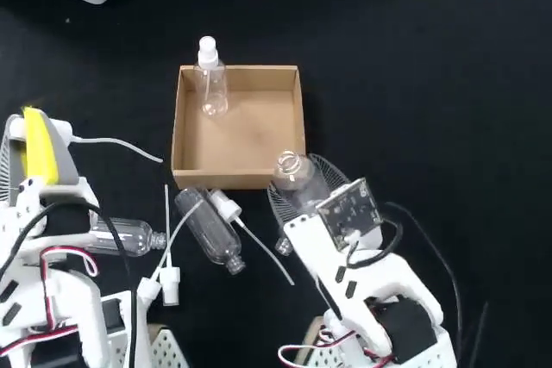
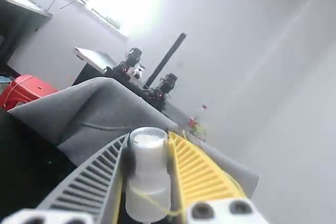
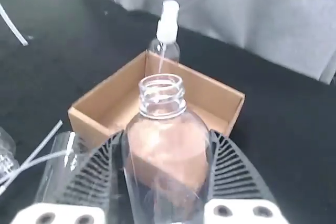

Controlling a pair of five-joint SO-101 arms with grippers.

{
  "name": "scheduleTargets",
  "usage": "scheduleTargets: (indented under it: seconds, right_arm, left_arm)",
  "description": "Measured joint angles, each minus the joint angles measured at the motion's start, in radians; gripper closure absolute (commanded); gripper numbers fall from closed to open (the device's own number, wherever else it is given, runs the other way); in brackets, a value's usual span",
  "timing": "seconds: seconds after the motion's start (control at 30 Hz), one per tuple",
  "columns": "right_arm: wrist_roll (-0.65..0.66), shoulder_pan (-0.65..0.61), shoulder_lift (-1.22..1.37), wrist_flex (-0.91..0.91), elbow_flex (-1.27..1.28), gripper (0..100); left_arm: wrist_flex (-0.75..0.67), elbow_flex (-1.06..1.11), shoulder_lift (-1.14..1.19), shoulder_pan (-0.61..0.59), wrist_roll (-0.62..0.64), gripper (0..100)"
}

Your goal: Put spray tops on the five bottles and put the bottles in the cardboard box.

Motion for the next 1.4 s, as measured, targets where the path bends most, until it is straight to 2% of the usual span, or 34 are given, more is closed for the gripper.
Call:
scheduleTargets:
  seconds: [0.23, 0.37, 0.73, 0.9, 1.07, 1.2, 1.4]
  right_arm:
    - [0.000, -0.008, 0.000, -0.183, 0.098, 90.0]
    - [0.000, -0.014, 0.000, -0.224, 0.163, 90.0]
    - [0.000, -0.015, 0.000, -0.221, 0.204, 89.9]
    - [0.000, -0.015, 0.000, -0.221, 0.209, 89.9]
    - [0.000, -0.127, 0.000, -0.221, 0.261, 89.9]
    - [0.000, -0.158, 0.000, -0.221, 0.262, 89.9]
    - [0.000, -0.158, 0.000, -0.221, 0.265, 89.6]
  left_arm:
    - [0.000, 0.000, 0.000, -0.006, 0.003, 97]
    - [0.000, 0.000, 0.000, -0.006, 0.005, 97]
    - [0.000, 0.000, 0.000, -0.006, 0.006, 97]
    - [0.000, 0.000, 0.000, -0.006, 0.057, 97]
    - [0.000, 0.000, 0.000, -0.006, 0.075, 97]
    - [0.000, 0.028, 0.000, -0.006, 0.106, 97]
    - [0.000, 0.054, 0.000, 0.087, 0.172, 97]
